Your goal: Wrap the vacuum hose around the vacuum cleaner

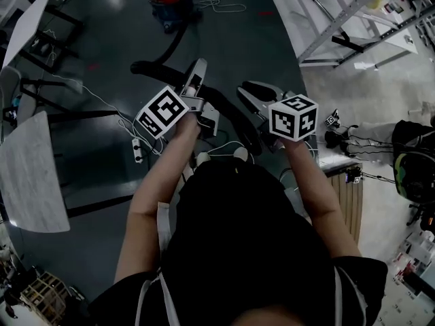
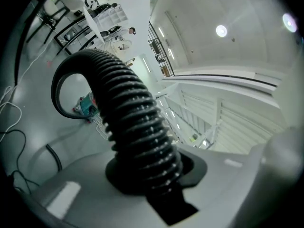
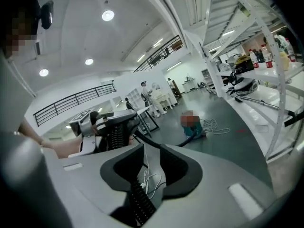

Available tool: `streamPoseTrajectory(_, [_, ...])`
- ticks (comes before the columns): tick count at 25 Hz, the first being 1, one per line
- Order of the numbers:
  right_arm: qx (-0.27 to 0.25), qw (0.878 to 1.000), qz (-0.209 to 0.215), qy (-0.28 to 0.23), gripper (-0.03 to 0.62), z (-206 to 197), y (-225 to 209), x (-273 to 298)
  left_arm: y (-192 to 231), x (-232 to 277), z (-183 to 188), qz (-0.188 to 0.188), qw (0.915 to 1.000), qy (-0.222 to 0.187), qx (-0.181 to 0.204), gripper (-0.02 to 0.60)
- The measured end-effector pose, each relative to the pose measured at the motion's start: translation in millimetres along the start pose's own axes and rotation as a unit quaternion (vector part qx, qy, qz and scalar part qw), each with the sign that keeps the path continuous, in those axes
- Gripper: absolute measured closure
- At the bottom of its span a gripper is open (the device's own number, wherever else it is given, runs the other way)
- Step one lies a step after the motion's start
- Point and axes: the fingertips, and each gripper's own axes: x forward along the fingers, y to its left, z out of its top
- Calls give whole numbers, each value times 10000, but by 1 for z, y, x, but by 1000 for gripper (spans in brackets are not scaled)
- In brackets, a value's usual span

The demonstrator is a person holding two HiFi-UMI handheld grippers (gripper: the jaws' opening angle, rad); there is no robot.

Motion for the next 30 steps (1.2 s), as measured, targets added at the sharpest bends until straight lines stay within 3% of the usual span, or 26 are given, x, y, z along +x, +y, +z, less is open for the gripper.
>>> streamPoseTrajectory(5, [153,9974,661,234,440,-8,4,-4,-4,15,12,146,9993,-333,-92,474])
streamPoseTrajectory(11, [-259,9972,697,112,434,2,-8,-19,-15,32,11,273,9982,-537,-64,477])
streamPoseTrajectory(14, [-313,9958,823,265,380,-4,-7,-23,-16,35,17,375,9965,-725,-181,477])
streamPoseTrajectory(24, [-1429,9855,138,902,330,-17,-29,5,-34,41,30,340,9919,-1126,-481,488])
streamPoseTrajectory(30, [-2220,9716,-207,799,378,9,-32,21,-24,46,51,208,9923,-1146,-413,465])
